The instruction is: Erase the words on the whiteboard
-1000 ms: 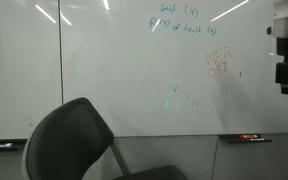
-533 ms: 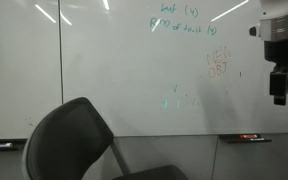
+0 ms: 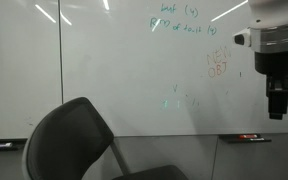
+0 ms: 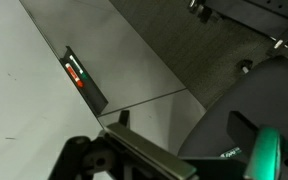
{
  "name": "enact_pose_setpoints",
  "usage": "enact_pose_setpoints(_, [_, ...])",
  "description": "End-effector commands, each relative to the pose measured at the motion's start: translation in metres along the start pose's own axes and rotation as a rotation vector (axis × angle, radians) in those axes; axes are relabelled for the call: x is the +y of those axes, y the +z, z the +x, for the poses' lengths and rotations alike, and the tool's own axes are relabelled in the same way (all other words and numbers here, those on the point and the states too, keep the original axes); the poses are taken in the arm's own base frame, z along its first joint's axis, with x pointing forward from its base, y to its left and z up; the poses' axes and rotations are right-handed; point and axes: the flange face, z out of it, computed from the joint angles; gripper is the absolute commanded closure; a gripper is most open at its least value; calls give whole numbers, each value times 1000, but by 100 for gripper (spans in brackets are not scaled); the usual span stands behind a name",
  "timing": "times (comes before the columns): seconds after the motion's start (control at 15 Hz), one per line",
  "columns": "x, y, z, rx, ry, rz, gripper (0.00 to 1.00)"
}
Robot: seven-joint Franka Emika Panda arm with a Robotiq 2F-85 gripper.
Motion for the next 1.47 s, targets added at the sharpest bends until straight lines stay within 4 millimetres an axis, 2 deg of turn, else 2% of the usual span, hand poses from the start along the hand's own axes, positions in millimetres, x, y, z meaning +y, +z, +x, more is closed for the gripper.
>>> enact_pose_setpoints(0.0, [-32,-3,16,5,-48,20,0])
enact_pose_setpoints(0.27, [-64,7,34,-57,-124,65,0])
enact_pose_setpoints(0.4, [-74,12,44,-72,-145,65,0])
enact_pose_setpoints(0.6, [-83,20,62,-91,-158,60,0])
enact_pose_setpoints(1.0, [-97,58,103,-132,-116,-43,0])
enact_pose_setpoints(1.13, [-104,61,116,-122,-82,-55,0])
enact_pose_setpoints(1.4, [-121,50,132,-109,-100,-86,0])
